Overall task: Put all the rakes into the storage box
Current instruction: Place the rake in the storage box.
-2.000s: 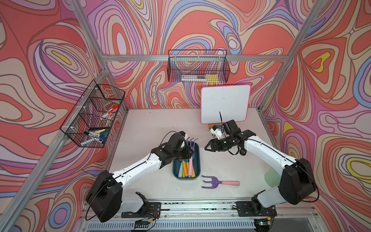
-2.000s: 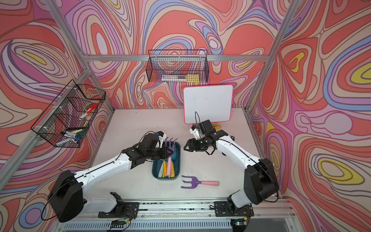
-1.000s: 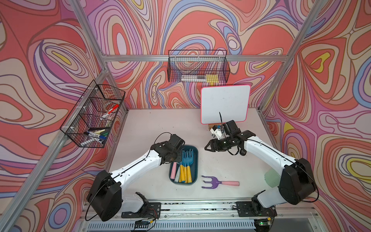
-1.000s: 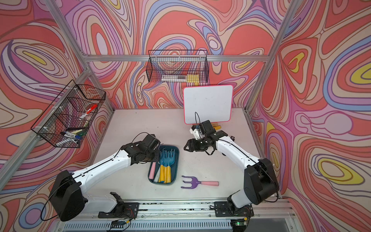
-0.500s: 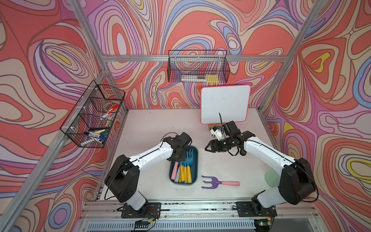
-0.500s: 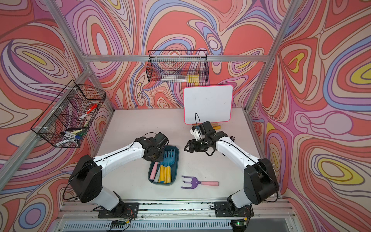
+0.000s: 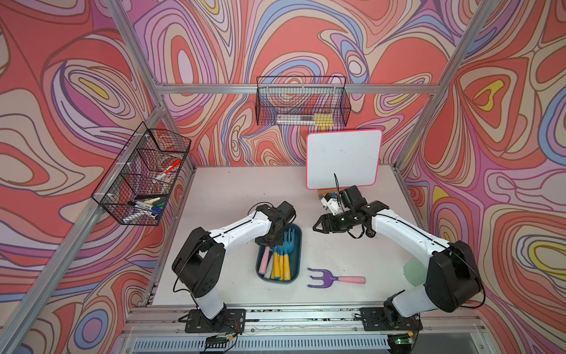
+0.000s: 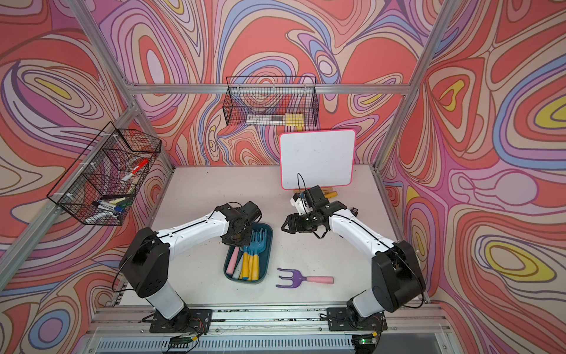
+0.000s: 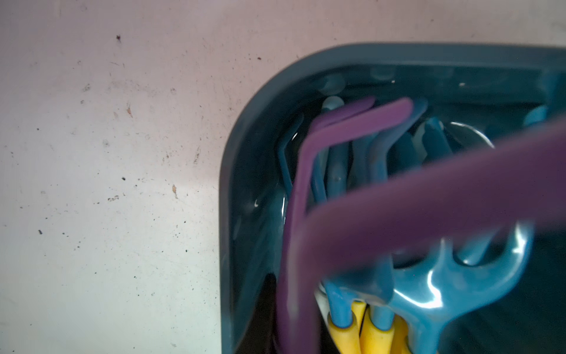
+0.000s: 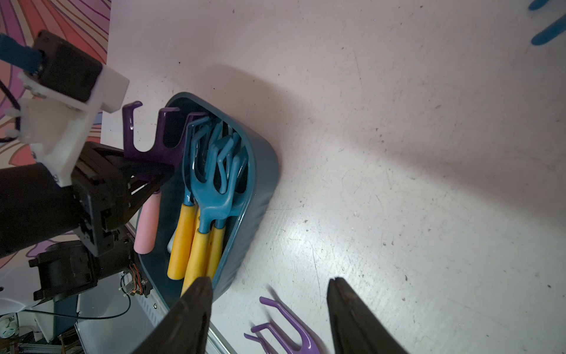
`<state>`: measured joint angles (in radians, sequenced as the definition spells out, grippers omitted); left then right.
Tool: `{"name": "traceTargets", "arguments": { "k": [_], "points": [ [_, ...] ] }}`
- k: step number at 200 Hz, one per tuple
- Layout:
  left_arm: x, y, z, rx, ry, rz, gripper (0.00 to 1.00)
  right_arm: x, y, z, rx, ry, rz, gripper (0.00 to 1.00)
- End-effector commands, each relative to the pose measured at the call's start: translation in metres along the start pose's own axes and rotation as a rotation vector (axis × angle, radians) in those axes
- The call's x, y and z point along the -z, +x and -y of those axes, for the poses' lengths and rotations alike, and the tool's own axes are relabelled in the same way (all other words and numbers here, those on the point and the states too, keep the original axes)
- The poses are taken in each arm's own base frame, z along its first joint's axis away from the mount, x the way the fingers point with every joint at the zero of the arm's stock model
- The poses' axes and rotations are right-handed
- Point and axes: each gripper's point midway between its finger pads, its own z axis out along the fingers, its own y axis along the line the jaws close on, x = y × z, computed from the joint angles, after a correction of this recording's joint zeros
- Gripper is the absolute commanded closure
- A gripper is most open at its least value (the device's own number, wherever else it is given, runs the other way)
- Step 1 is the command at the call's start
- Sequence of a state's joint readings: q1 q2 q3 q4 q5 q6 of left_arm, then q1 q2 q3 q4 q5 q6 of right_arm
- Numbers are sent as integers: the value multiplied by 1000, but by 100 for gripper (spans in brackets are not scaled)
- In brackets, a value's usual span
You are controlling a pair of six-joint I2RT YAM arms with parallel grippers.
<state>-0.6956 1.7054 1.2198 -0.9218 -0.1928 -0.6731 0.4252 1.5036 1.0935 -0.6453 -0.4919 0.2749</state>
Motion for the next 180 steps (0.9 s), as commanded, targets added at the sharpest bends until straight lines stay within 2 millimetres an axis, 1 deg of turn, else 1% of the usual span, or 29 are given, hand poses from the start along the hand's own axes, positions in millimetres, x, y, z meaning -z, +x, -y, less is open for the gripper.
{"name": "traceTargets", "arguments": {
  "k": [1, 16, 40, 48, 96, 112, 145, 180],
  "points": [
    [4, 5, -5, -35, -66, -24, 71, -1, 1, 3, 4, 14, 6, 38],
    [6, 4, -1, -55, -73, -22, 61, -1, 1, 4, 3, 14, 4, 38],
    [10, 1, 7, -88, -82, -14, 52, -1, 1, 5, 4, 20, 7, 38],
    [13, -1, 8, -97, -86, -9, 50, -1, 1, 5, 3, 20, 8, 38],
    [34, -14, 18, -99, -46, 54, 50, -2, 2, 7, 3, 27, 6, 38],
    [38, -18, 23, -94, -21, 67, 50, -2, 2, 7, 1, 28, 7, 38],
    [34, -21, 36, -93, 21, 58, 51, -1, 2, 7, 3, 32, 12, 38],
    [32, -29, 49, -92, 61, 70, 52, 0, 1, 7, 6, 33, 18, 38]
  ]
}}
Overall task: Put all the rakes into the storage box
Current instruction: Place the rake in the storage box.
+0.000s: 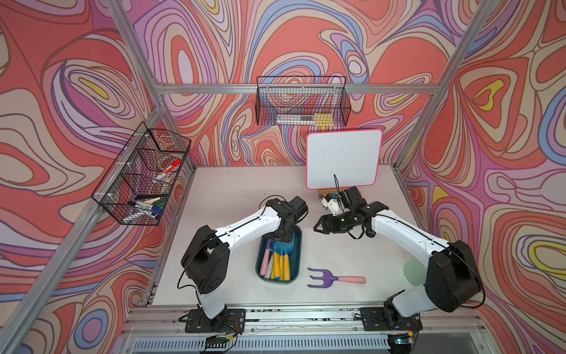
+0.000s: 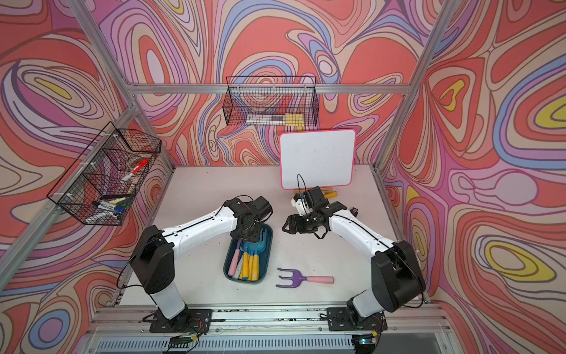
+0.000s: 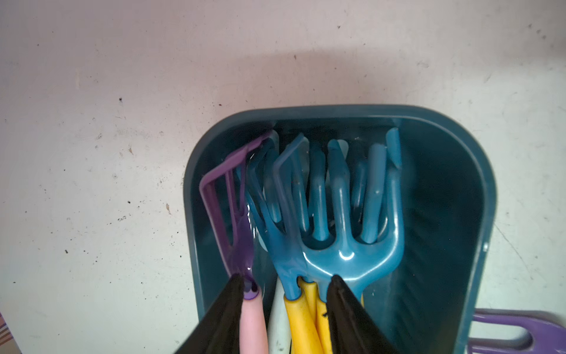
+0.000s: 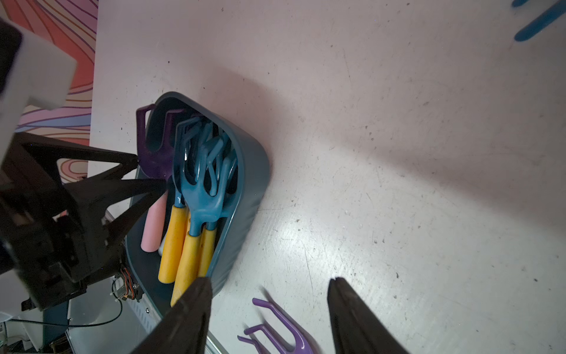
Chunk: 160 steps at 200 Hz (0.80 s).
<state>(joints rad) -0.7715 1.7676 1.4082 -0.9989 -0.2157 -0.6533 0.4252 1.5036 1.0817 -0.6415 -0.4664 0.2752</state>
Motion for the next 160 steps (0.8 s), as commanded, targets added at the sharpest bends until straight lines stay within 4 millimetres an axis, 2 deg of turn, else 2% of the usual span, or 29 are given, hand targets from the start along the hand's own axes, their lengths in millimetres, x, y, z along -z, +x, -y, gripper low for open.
{"name": "traceTargets", "arguments": {
  "k": [1, 25, 59, 96, 112, 134, 145, 160],
  "points": [
    [-1, -9, 13, -10, 36, 9, 52, 2, -1, 1, 9, 6, 18, 38],
    [11, -20, 19, -5, 46, 39, 54, 3, -1, 1, 9, 7, 20, 38],
    [33, -27, -2, 14, -23, 125, 52, 2, -1, 0, 12, 3, 19, 38],
    [22, -21, -20, 51, -62, 116, 53, 1, -1, 1, 9, 3, 15, 40],
    [14, -21, -26, 84, -57, 114, 61, 1, -1, 0, 12, 0, 17, 45],
    [9, -26, -30, 110, -45, 129, 82, 1, -1, -1, 12, -7, 19, 54],
    [8, -30, -31, 116, -41, 143, 93, 1, -1, -1, 12, -8, 21, 57],
    [8, -37, -27, 116, -17, 170, 100, 1, -1, -1, 14, -10, 19, 57]
  ]
}}
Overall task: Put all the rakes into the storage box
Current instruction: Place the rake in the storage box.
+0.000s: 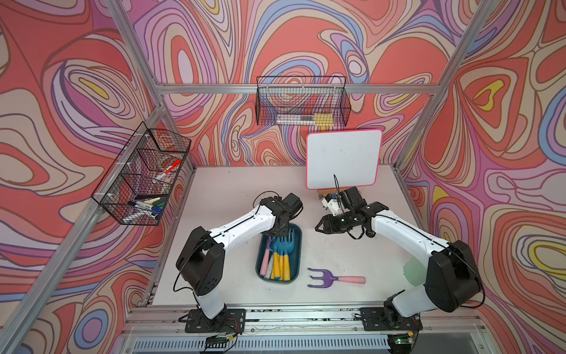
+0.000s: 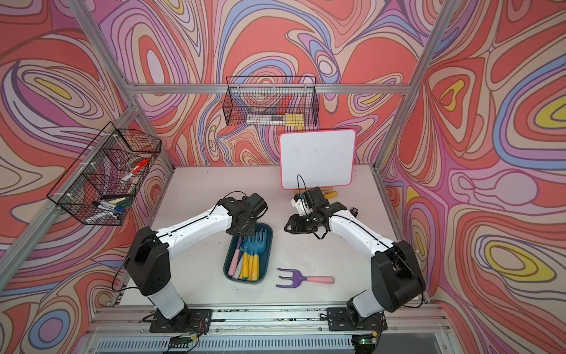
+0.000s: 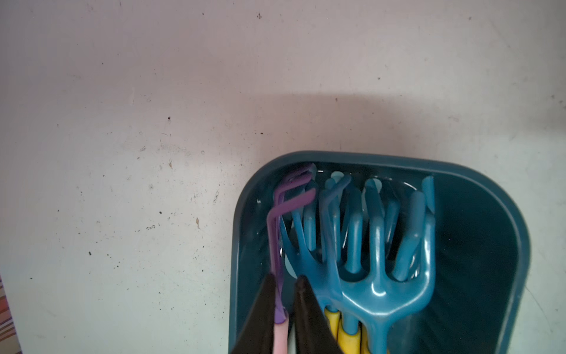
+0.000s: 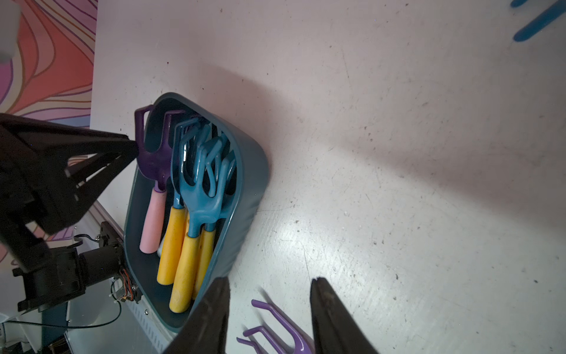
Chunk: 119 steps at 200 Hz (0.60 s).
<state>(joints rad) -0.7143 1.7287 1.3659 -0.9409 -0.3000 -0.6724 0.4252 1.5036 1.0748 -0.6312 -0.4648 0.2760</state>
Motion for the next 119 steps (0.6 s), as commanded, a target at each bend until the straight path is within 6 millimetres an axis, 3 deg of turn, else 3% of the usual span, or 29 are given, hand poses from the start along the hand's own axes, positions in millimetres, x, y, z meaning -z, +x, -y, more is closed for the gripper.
{"name": "traceTargets", "arguments": {
  "k": [1, 45, 97, 119],
  "points": [
    [8, -19, 3, 32, 40, 87, 100, 2, -1, -2, 13, -10, 15, 57],
    [4, -29, 5, 57, 46, 119, 100, 1, 0, -1, 10, -6, 12, 57],
    [17, -38, -22, 101, -29, 187, 100, 2, 0, -1, 12, -4, 11, 57],
    [13, -37, -34, 126, -47, 183, 100, 0, 1, -1, 12, -8, 5, 57]
  ]
}}
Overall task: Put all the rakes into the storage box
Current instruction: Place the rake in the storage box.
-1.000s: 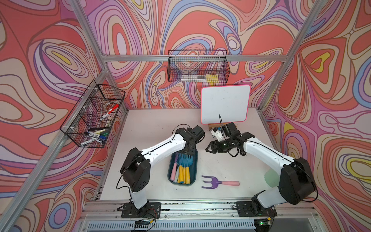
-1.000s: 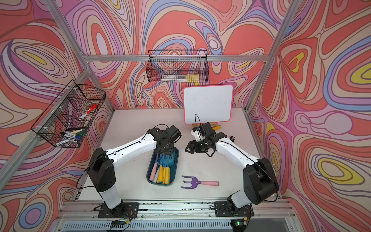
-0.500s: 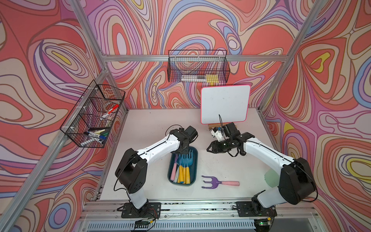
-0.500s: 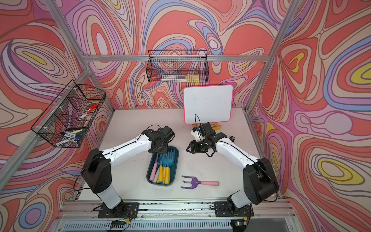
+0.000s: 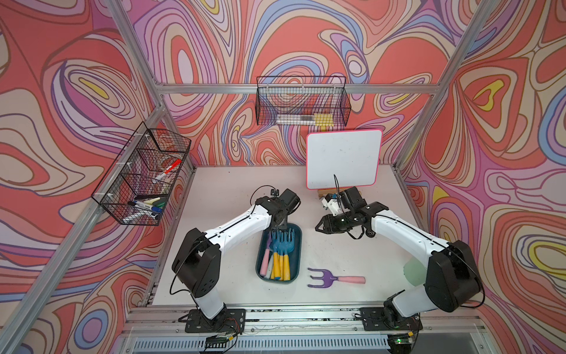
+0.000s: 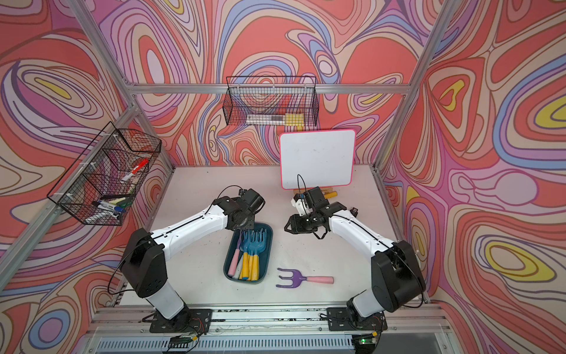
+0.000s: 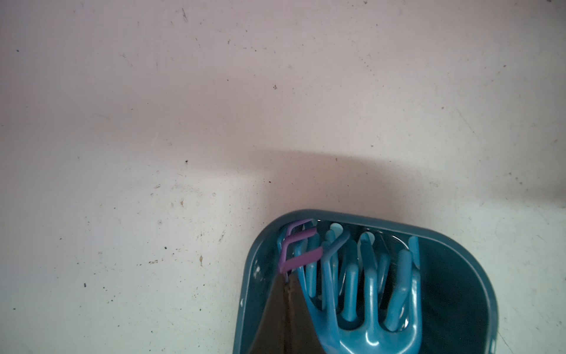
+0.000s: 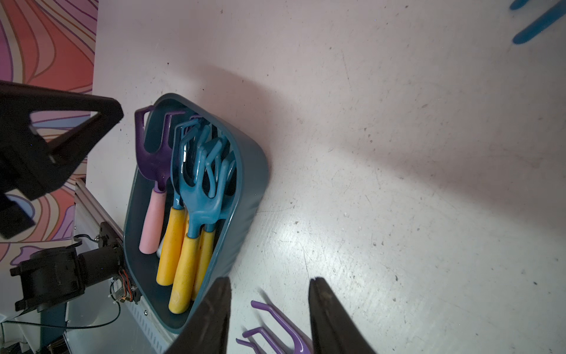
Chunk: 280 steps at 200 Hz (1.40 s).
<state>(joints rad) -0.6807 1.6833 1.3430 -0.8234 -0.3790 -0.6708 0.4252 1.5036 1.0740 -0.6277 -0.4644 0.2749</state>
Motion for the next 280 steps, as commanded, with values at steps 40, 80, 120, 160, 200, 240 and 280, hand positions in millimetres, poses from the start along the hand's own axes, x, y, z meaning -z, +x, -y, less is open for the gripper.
{"name": "traceTargets", "arguments": {
  "k": [40, 80, 120, 160, 200, 240, 280],
  "points": [
    [-19, 9, -12, 46, -36, -38, 100, 0, 1, -1, 8, -9, 3, 57],
    [-33, 21, 12, 59, 34, -102, 100, 0, 1, 0, 7, -2, 2, 57],
    [-31, 36, 30, 13, 63, -145, 100, 0, 1, 1, 6, 0, 0, 56],
    [-35, 50, 37, 1, 64, -181, 100, -1, 1, 1, 6, 1, -2, 56],
    [-16, 23, 34, -18, 50, -106, 100, 0, 1, 1, 6, 1, -1, 56],
    [15, -3, 13, -56, -6, -10, 83, -1, 1, 1, 5, 0, -2, 55],
    [6, 24, -21, -34, -89, -65, 71, -2, 2, 2, 2, 1, -9, 52]
  ]
}}
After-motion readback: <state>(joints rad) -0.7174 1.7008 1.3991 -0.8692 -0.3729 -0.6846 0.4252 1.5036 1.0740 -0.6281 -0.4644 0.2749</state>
